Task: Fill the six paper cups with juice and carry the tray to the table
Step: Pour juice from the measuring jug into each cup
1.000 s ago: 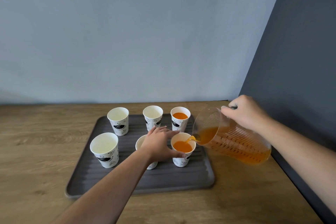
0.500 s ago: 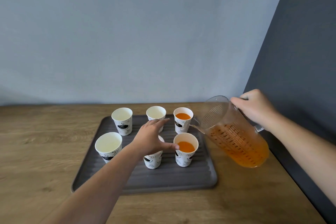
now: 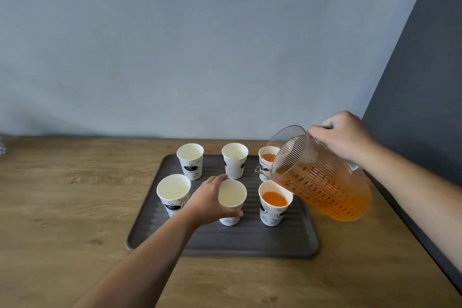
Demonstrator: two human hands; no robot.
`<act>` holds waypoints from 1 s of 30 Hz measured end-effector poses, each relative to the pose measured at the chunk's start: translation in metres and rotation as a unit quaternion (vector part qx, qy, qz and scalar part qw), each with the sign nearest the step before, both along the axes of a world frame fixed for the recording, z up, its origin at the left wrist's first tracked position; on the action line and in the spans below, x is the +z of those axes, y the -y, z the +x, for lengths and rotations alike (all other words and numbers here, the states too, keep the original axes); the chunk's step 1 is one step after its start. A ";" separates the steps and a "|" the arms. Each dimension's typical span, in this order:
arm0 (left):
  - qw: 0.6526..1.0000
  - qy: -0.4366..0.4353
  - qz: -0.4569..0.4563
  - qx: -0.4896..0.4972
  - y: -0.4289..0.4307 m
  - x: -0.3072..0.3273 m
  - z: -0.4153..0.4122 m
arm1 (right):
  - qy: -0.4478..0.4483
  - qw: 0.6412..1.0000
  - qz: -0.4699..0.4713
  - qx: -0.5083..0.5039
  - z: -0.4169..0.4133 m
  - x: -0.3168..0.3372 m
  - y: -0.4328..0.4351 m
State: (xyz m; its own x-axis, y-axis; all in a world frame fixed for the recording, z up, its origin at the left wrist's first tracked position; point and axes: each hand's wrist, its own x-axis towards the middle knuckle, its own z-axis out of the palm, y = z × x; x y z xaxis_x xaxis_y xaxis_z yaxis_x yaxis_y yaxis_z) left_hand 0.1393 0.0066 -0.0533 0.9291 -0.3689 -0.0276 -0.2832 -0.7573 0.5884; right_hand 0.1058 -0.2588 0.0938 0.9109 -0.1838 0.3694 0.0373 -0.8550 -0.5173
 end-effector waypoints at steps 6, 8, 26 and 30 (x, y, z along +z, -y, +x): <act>0.997 0.023 -0.063 0.033 0.000 -0.004 -0.001 | -0.009 0.999 -0.037 0.013 0.003 -0.002 -0.010; 0.996 0.028 -0.083 0.033 0.000 0.000 -0.001 | -0.011 0.999 -0.049 0.014 0.004 0.000 -0.013; 0.992 0.018 -0.122 0.009 0.011 0.020 -0.007 | -0.040 0.992 -0.122 0.004 0.003 0.012 -0.035; 0.993 0.019 -0.119 0.014 0.009 0.019 -0.006 | -0.040 0.991 -0.126 0.005 0.003 0.013 -0.036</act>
